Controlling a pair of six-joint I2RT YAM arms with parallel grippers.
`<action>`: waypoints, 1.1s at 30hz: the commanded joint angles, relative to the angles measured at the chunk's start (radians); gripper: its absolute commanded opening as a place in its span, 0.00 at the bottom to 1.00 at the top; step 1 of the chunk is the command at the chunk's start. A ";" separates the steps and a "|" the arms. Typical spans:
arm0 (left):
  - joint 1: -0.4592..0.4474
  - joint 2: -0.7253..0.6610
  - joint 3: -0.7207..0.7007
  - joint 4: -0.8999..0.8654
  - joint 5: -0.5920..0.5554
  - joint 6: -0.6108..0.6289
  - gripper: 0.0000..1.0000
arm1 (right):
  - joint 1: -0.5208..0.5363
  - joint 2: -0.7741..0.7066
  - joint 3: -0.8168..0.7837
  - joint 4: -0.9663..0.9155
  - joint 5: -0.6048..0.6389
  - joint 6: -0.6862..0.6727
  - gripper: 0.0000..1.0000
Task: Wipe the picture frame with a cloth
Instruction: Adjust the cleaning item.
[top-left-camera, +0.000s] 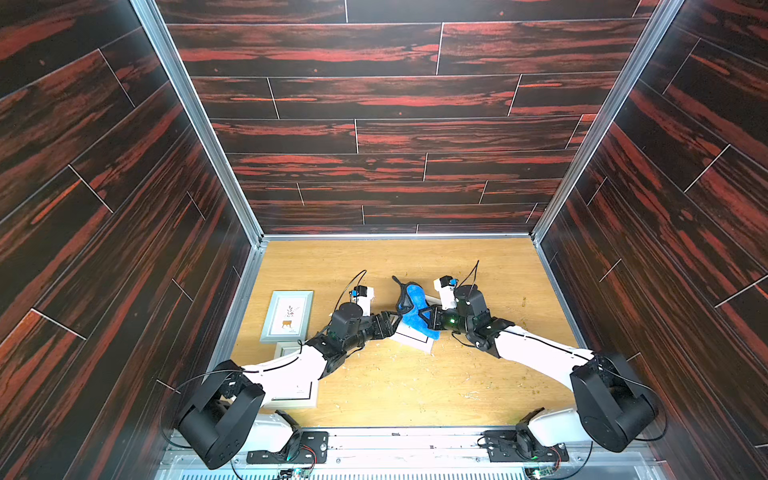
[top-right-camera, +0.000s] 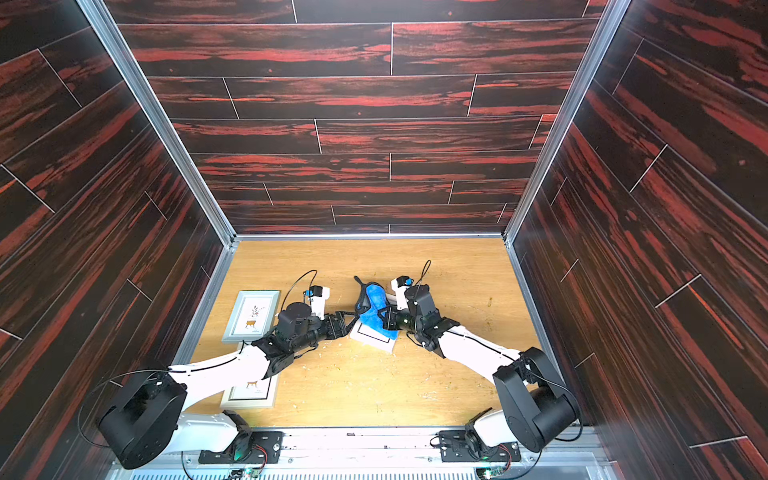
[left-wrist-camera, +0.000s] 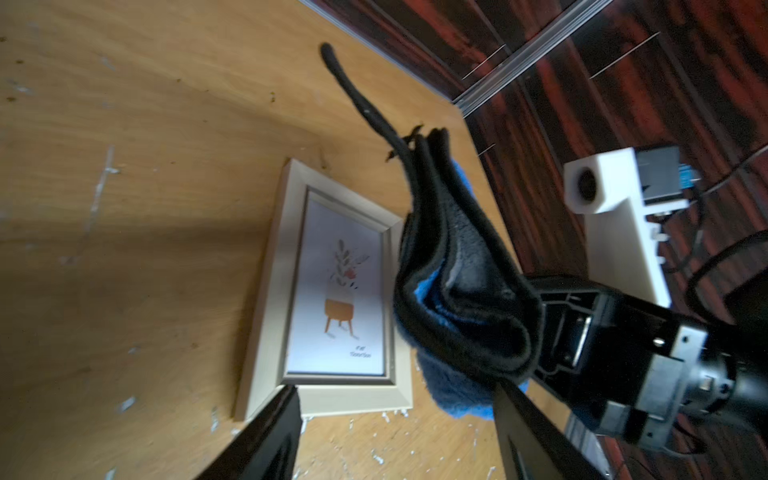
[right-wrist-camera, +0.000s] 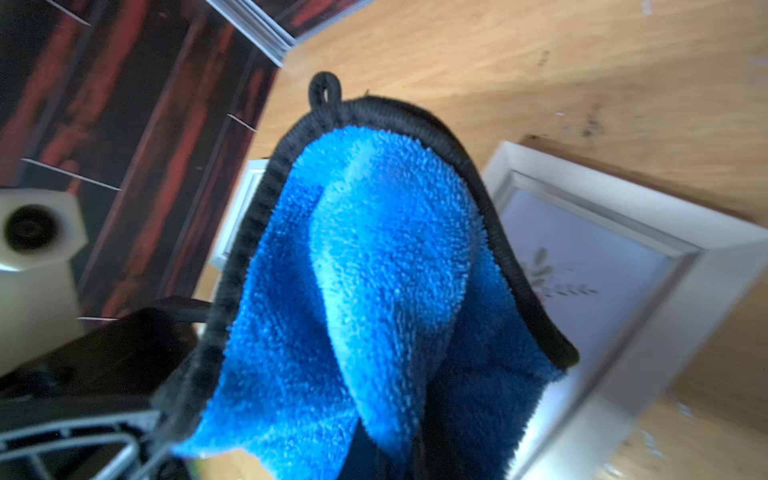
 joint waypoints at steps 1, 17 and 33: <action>-0.007 0.031 -0.020 0.246 0.078 -0.046 0.78 | 0.034 -0.025 0.002 0.103 -0.042 0.046 0.00; -0.006 0.109 -0.047 0.413 0.100 -0.104 0.83 | 0.068 -0.005 0.069 -0.005 0.095 0.045 0.00; -0.009 0.153 -0.007 0.357 0.046 -0.086 0.60 | 0.109 -0.002 0.041 0.089 0.001 0.056 0.00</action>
